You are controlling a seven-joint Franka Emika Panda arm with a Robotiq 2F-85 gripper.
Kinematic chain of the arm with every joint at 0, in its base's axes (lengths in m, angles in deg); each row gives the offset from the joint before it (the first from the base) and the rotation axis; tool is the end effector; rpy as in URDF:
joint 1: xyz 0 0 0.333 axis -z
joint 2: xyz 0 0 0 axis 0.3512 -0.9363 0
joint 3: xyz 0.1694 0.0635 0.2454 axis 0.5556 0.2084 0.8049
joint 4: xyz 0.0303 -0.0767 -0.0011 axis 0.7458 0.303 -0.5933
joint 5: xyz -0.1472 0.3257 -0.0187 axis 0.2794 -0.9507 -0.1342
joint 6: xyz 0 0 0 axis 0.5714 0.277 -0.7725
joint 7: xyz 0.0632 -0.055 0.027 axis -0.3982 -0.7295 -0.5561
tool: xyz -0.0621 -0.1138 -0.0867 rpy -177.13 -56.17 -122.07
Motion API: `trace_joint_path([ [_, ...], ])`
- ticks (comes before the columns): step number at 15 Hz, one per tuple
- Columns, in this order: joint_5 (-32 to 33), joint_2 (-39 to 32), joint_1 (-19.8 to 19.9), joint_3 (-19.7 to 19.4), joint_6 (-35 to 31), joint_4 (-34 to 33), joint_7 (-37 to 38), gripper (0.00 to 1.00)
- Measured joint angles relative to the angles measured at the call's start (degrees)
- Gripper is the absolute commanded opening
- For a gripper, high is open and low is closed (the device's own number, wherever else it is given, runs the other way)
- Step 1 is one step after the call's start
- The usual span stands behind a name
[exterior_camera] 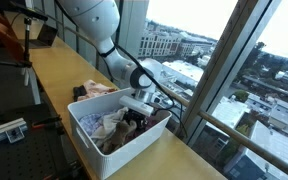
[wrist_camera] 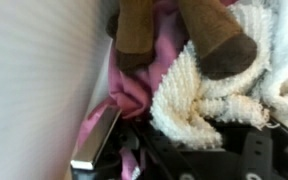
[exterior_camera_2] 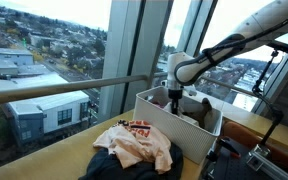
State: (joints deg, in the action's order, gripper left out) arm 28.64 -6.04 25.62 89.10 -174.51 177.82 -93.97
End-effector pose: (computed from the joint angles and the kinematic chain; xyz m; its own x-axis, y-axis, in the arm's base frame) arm 0.6053 -0.0686 0.1233 0.8451 0.4524 -0.2848 0.4835 -0.8741 0.0464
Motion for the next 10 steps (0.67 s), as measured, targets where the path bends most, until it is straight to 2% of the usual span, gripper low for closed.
trace_joint_path([
  [5, -0.1, 13.1, -0.1, 0.6, 1.6, 6.9, 0.0, 0.0],
  [10, -0.2, 25.9, -1.7, 1.2, 4.4, 9.1, 0.1, 0.0],
])
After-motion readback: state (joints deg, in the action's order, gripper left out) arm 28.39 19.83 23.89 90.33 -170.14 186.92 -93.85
